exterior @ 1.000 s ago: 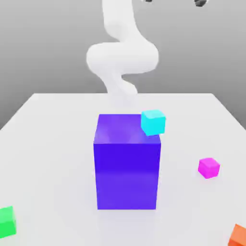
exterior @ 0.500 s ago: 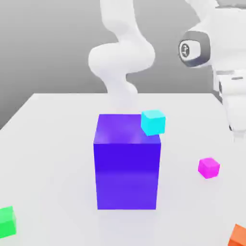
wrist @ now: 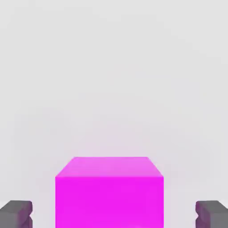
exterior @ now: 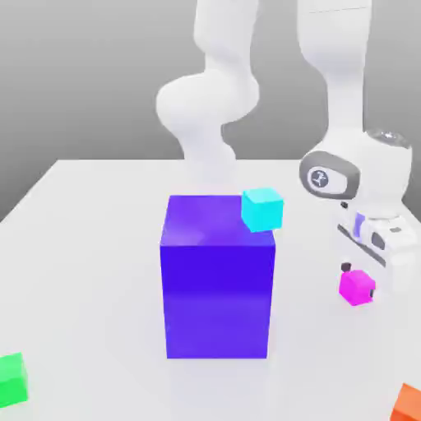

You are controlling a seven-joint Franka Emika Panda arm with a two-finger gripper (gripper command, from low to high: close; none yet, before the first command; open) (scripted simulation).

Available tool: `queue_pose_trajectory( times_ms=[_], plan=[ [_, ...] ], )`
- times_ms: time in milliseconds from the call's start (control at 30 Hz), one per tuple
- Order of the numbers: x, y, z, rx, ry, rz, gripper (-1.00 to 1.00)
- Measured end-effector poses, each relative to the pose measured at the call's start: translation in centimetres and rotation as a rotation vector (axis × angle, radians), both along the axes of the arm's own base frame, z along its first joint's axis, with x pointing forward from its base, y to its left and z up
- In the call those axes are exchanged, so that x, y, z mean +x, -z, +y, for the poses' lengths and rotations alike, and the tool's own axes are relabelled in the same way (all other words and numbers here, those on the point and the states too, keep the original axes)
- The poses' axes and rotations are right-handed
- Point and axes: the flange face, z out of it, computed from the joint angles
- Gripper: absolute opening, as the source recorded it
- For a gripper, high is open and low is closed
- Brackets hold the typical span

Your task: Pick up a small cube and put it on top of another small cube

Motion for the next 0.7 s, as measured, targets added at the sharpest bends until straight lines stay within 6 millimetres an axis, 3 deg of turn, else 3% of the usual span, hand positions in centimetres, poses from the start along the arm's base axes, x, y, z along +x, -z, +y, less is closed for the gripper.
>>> queue_pose_trajectory(
  times_ms=[200,433,467,567,700],
  plan=[
    [0.0,-0.1,0.0,-0.002,0.000,0.000,-1.00],
    [0.1,-5.8,0.0,-0.003,0.000,0.000,-1.00],
    [1.1,-6.2,-0.1,-0.008,0.030,0.004,-1.00],
    [7.3,-6.5,-2.1,-0.026,0.203,0.026,-1.00],
    [15.9,-6.8,-7.1,-0.047,0.447,0.056,-1.00]
  ],
)
